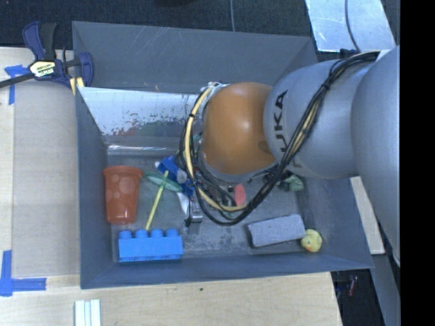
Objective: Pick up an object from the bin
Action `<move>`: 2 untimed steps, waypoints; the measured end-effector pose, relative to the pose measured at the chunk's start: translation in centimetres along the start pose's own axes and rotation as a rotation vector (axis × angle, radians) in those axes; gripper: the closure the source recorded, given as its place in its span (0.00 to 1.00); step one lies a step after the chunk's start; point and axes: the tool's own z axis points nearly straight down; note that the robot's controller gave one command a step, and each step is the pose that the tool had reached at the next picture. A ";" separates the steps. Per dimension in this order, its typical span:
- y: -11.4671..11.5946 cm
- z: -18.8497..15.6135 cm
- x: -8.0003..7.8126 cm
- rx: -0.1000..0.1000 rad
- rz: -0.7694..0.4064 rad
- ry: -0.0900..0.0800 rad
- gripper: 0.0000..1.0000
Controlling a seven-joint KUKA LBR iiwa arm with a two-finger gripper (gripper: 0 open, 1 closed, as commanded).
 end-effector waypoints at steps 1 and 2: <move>-4.4 4.4 -4.2 -0.001 0.076 -0.005 0.00; -8.9 3.0 -8.5 -0.005 0.266 -0.008 1.00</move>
Offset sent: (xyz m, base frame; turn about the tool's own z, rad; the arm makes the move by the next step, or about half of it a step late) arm 0.0837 -0.0887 -0.0305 0.2657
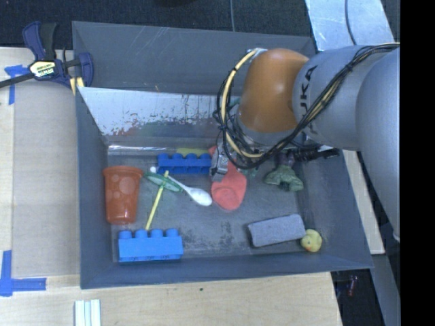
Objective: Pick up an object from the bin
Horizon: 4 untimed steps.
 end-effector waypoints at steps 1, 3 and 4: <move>0.0 0.0 0.0 0.000 0.001 0.000 0.00; 0.0 0.0 0.0 0.000 0.001 0.000 0.00; 0.0 0.0 0.0 0.000 0.001 0.000 0.00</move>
Offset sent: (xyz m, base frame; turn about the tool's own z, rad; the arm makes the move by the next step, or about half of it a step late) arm 0.0000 0.0000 0.0000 0.0000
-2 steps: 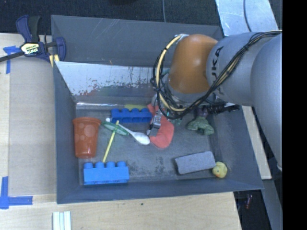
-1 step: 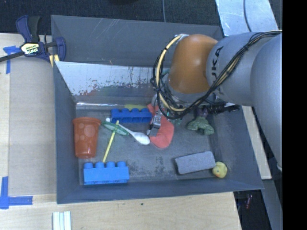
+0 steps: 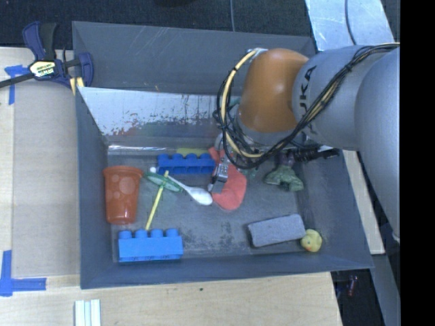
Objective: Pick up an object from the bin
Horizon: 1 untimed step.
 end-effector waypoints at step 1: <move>-2.0 1.1 -0.6 -0.001 0.043 -0.001 0.00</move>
Offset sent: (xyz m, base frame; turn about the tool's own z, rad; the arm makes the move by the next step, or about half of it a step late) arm 0.0021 -0.0428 -0.0243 0.0456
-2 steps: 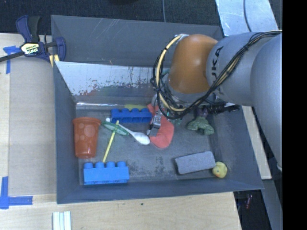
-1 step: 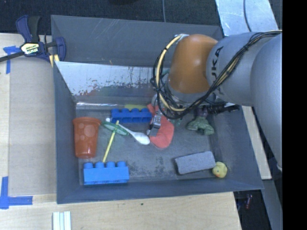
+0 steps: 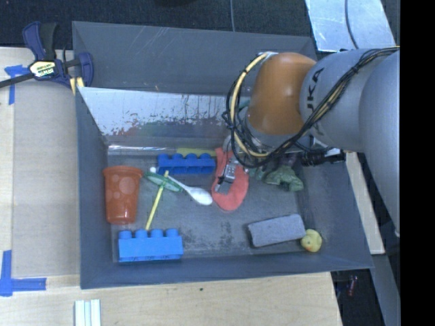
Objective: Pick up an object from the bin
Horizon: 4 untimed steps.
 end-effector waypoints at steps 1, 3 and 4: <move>-2.1 1.3 -0.9 -0.001 0.003 -0.001 1.00; -3.0 -2.7 1.8 0.001 -0.110 0.004 1.00; -3.3 -8.3 4.1 -0.001 -0.415 0.001 1.00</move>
Offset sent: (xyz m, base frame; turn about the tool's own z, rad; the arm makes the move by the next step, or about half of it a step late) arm 0.0000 0.0000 0.0000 0.0000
